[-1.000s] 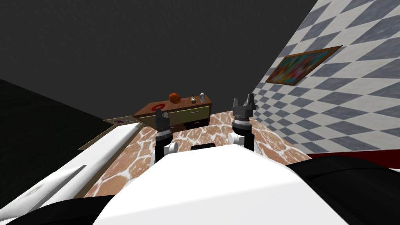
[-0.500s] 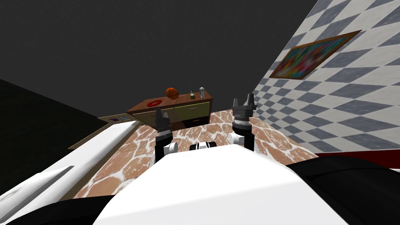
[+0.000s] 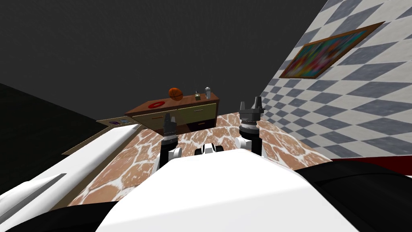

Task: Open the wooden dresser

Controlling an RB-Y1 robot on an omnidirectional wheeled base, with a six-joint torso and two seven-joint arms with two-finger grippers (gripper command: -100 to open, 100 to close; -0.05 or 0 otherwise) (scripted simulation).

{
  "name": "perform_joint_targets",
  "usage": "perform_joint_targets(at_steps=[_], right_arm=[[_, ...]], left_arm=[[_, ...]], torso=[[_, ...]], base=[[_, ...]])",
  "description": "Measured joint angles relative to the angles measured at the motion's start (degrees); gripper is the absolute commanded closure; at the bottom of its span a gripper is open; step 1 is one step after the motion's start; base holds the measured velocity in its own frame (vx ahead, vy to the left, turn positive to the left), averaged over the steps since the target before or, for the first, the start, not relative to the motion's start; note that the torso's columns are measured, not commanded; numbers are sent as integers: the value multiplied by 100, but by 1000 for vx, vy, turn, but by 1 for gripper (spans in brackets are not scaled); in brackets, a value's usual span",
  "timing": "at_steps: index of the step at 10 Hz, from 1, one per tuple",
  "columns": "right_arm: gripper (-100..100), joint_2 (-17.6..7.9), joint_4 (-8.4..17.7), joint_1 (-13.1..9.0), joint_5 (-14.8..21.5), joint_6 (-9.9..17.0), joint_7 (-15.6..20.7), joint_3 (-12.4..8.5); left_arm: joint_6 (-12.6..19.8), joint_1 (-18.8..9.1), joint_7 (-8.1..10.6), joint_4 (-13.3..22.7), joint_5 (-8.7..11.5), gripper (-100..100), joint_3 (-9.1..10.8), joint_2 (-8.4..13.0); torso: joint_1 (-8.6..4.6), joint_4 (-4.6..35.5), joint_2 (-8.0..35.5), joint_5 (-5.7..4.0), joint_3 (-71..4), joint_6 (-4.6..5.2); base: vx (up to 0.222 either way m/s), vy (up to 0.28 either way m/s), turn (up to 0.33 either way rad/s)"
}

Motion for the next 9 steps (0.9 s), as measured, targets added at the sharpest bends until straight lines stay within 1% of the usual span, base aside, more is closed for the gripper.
perform_joint_targets(at_steps=[2,4,8,9], right_arm=[[0,0,0,0,0,0,0,0],[0,0,0,0,0,0,0,0],[0,0,0,0,0,0,0,0],[0,0,0,0,0,0,0,0]], left_arm=[[-36,-47,3,202,-3,-100,9,245],[-106,-138,7,499,0,-100,38,414],[-193,-237,27,993,3,-100,77,614],[-238,-277,38,1169,10,-100,100,656]], torso=[[-4,4,8,-1,3,0],[2,4,9,1,4,0],[-2,4,6,-1,2,0],[-1,3,5,0,2,0]], base=[[69,-11,-5],[78,-10,-8],[89,-15,-7],[85,-23,-9]])
